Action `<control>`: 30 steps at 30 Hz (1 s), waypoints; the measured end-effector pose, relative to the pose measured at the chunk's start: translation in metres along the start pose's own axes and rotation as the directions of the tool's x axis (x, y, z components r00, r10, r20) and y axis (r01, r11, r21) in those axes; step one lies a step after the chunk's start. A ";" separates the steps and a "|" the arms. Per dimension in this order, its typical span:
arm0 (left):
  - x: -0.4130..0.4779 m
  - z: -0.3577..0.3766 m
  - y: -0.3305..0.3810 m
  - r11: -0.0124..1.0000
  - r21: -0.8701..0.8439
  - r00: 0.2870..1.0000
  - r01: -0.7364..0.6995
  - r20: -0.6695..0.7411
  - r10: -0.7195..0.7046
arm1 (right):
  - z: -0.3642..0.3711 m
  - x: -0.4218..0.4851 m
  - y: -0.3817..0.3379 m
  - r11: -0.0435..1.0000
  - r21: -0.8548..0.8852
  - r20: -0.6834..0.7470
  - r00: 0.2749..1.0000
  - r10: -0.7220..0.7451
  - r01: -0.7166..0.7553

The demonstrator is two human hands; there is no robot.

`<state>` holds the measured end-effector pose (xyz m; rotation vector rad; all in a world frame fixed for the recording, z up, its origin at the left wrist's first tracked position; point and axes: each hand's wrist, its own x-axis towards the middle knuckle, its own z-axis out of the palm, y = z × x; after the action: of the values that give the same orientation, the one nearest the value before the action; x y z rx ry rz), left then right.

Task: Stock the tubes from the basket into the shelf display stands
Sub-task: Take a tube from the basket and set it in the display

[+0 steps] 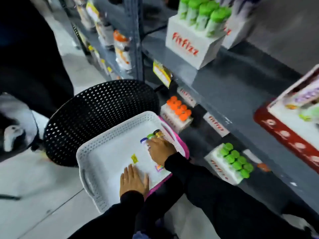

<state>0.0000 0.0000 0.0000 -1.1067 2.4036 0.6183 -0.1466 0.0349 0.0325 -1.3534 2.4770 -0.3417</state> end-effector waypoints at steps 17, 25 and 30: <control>0.011 0.013 -0.003 0.997 0.004 0.996 -0.082 0.029 0.082 | -0.033 0.028 -0.021 0.947 0.061 0.438 0.861 0.258 -0.315; 0.010 -0.003 0.021 0.941 0.200 0.933 -0.272 -0.186 0.309 | -0.164 -0.043 0.003 0.929 0.037 0.454 0.835 0.312 -0.367; 0.012 -0.049 0.117 0.810 0.169 0.714 -0.561 -0.397 0.577 | -0.247 -0.114 0.013 0.917 -0.099 0.271 0.876 0.399 -0.387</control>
<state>-0.1076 0.0336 0.0586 -0.4818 3.1729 0.5455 -0.1889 0.1547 0.2737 -0.8072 2.4389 0.0023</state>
